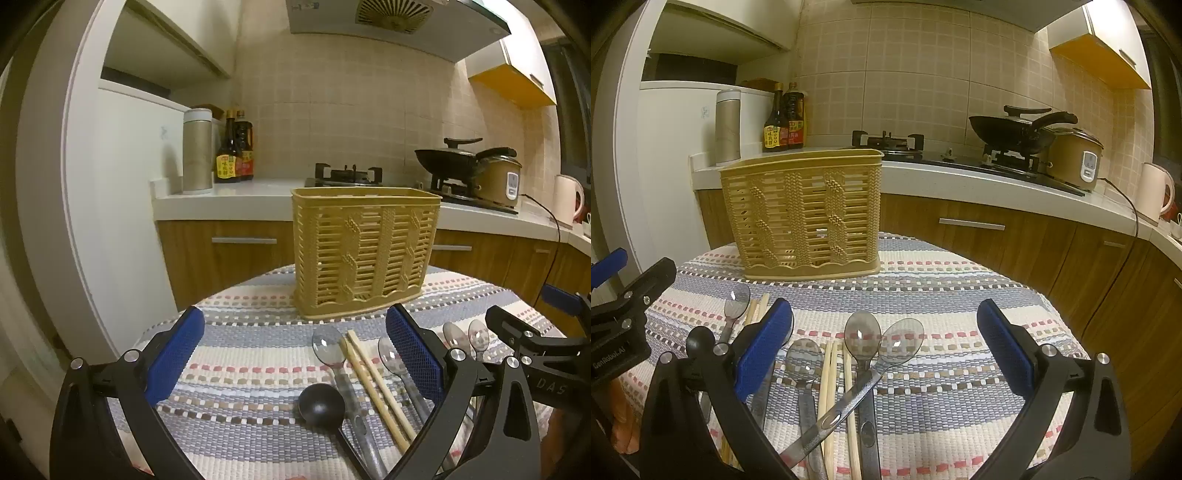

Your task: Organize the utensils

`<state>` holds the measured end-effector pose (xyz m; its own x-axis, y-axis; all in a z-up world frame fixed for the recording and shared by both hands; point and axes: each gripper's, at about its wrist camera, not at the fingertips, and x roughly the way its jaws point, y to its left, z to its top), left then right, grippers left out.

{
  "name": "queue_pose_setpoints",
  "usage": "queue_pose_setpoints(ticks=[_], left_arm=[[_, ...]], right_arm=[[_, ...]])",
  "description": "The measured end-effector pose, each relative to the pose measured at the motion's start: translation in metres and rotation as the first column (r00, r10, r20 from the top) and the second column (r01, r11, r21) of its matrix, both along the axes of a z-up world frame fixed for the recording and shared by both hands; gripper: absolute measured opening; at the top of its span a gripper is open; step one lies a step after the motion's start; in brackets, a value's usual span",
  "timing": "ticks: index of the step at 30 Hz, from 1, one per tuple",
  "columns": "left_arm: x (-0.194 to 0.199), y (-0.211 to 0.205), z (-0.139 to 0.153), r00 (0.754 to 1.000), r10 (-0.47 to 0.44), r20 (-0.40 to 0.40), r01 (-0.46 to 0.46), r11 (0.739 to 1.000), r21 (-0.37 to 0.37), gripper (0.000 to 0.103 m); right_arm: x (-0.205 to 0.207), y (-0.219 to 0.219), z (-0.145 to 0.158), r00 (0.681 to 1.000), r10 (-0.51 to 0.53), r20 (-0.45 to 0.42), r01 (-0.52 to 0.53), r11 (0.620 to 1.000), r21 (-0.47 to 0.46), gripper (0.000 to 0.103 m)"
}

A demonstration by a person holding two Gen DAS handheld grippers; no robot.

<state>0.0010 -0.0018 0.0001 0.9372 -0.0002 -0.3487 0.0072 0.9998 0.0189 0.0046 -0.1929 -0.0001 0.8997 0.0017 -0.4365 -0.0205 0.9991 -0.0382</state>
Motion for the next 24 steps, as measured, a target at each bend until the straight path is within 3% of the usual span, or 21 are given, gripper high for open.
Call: queue_pose_setpoints(ticks=[1,11,24], left_arm=[[-0.003,0.004,0.001,1.000,0.001,0.027,0.000,0.999,-0.040,0.096],[-0.010,0.008,0.010,1.000,0.002,0.018,-0.002,0.999,-0.034,0.096],[-0.003,0.003,-0.001,1.000,-0.014,0.018,0.014,0.999,-0.028,0.096]], right_arm=[[0.000,0.000,0.000,1.000,0.001,-0.004,-0.001,1.000,-0.001,0.096],[-0.001,-0.004,0.002,1.000,-0.010,0.006,0.010,1.000,0.004,0.096],[-0.004,0.001,0.005,0.999,-0.012,0.029,0.012,1.000,-0.016,0.096]])
